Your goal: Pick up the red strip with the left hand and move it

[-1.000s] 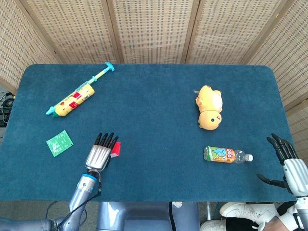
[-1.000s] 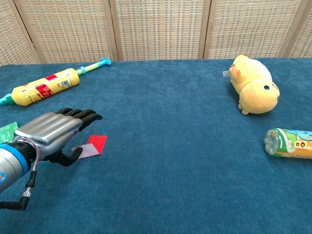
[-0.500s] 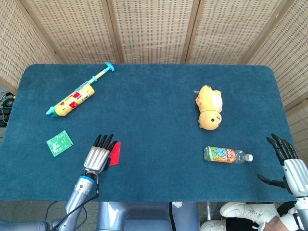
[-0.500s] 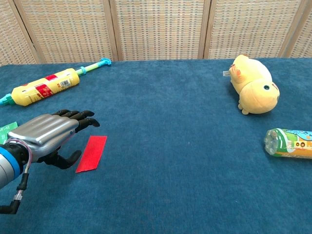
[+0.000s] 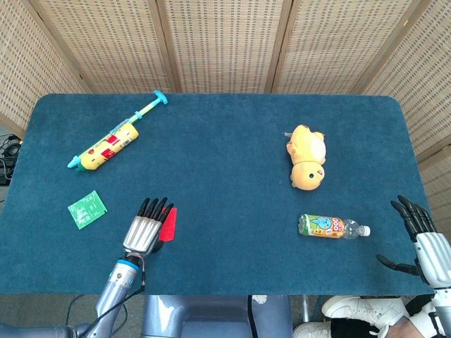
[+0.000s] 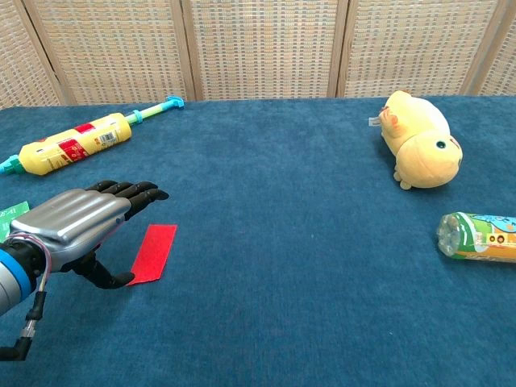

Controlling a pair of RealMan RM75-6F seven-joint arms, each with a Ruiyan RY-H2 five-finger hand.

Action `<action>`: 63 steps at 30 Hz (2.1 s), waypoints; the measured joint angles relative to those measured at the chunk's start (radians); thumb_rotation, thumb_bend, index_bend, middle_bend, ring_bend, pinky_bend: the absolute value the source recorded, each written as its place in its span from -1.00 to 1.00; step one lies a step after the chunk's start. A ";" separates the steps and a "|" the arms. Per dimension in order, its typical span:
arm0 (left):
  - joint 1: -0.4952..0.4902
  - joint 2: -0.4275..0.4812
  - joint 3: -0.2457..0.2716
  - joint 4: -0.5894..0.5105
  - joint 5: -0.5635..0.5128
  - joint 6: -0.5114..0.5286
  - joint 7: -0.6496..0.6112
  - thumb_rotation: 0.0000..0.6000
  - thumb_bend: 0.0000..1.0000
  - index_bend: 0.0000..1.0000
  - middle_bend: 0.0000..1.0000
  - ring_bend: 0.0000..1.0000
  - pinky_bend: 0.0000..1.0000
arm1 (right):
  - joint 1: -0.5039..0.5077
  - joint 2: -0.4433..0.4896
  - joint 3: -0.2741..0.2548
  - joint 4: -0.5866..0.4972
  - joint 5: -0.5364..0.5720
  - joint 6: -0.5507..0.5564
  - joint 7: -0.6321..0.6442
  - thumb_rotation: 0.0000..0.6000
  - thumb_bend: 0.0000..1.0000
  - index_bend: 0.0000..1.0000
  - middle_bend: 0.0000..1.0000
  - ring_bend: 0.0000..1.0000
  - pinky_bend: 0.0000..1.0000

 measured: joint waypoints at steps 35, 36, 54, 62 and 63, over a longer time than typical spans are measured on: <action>0.015 -0.102 0.001 0.134 0.006 0.012 0.035 1.00 -0.19 -1.00 -1.00 -1.00 -1.00 | 0.004 0.002 -0.009 -0.004 -0.015 -0.002 0.008 1.00 -1.00 -1.00 -1.00 -1.00 -1.00; 0.015 -0.101 -0.001 0.134 0.006 0.011 0.033 1.00 -0.17 -1.00 -1.00 -1.00 -1.00 | 0.004 0.002 -0.009 -0.004 -0.015 -0.002 0.007 1.00 -1.00 -1.00 -1.00 -1.00 -1.00; 0.023 -0.066 -0.001 0.105 0.012 -0.018 -0.032 1.00 -0.15 -0.66 -1.00 -1.00 -1.00 | 0.005 0.005 -0.013 -0.008 -0.020 -0.002 0.009 1.00 -1.00 -1.00 -1.00 -1.00 -1.00; 0.028 -0.064 0.000 0.102 0.027 -0.010 -0.046 1.00 -0.16 -0.14 -1.00 -1.00 -1.00 | 0.005 0.005 -0.014 -0.009 -0.020 -0.002 0.008 1.00 -1.00 -1.00 -1.00 -1.00 -1.00; 0.029 -0.065 0.000 0.102 0.028 -0.010 -0.047 1.00 -0.17 -0.11 -1.00 -1.00 -1.00 | 0.005 0.005 -0.014 -0.009 -0.020 -0.002 0.008 1.00 -1.00 -1.00 -1.00 -1.00 -1.00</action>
